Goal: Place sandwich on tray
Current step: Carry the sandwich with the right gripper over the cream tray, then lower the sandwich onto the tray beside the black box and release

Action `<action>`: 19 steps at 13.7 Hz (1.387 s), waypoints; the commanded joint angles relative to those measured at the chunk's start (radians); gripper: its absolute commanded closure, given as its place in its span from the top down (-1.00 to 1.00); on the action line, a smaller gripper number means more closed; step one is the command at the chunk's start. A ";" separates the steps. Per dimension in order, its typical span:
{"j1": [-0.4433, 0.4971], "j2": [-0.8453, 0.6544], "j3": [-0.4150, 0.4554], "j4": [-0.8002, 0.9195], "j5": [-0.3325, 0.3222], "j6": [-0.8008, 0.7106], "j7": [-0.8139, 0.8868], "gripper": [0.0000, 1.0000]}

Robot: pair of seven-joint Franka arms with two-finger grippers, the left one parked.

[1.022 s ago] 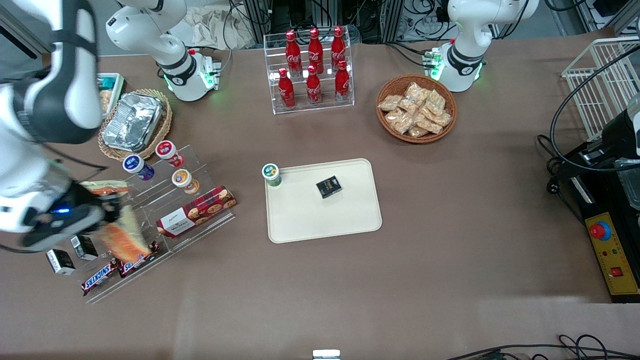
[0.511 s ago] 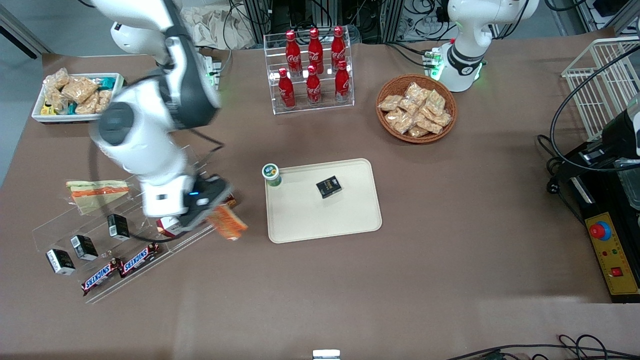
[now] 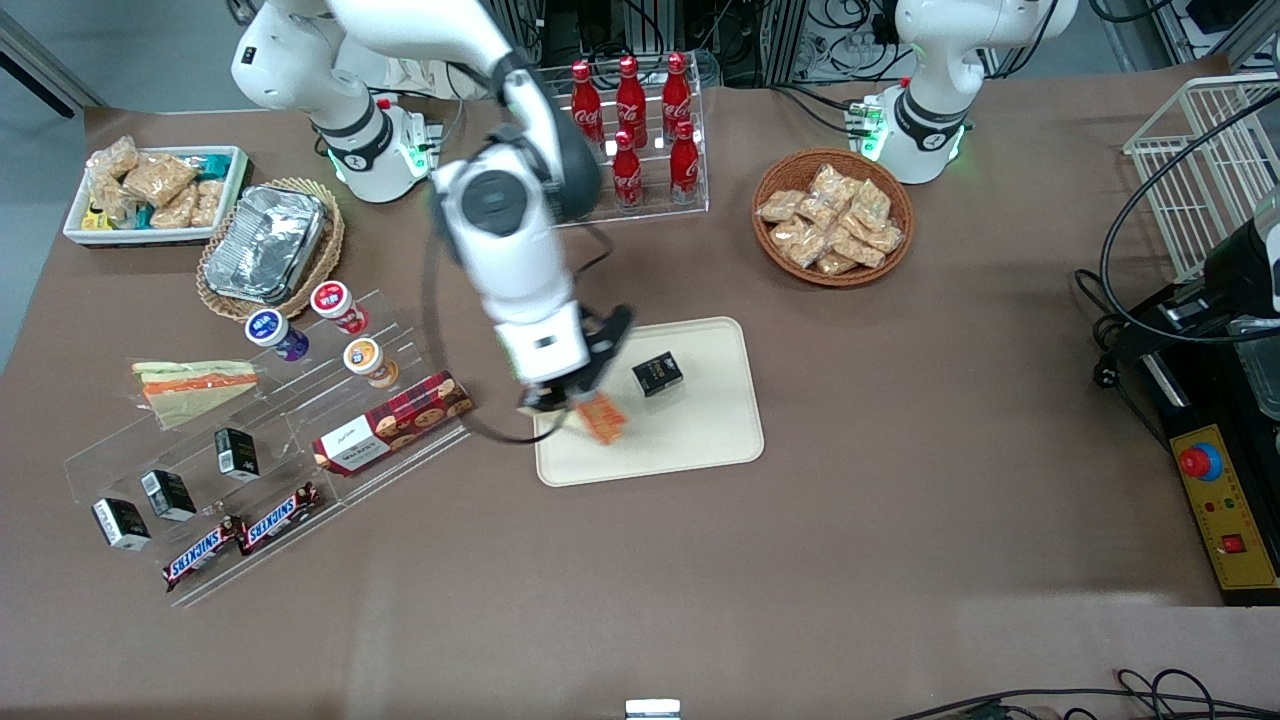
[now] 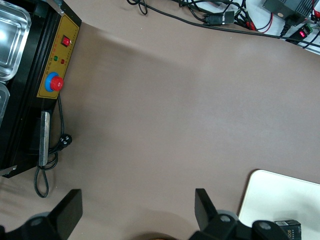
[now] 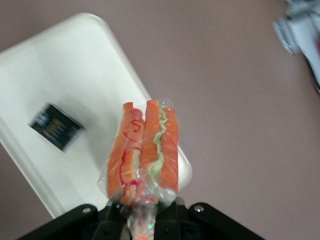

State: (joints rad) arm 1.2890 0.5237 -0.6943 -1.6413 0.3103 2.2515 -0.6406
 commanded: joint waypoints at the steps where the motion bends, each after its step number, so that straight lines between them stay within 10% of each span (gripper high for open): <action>1: -0.004 0.119 0.082 0.011 -0.013 0.147 -0.045 -0.98; 12: -0.132 0.272 0.200 0.017 -0.013 0.362 -0.392 -0.87; 14: -0.131 0.271 0.202 0.029 -0.016 0.362 -0.393 0.16; 15: -0.132 0.266 0.202 0.032 -0.016 0.362 -0.395 0.99; 19: -0.132 0.197 0.200 0.032 0.058 0.341 -0.381 1.00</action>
State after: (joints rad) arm 1.1692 0.7711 -0.5068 -1.6002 0.3266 2.6071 -1.0194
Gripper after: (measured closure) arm 0.300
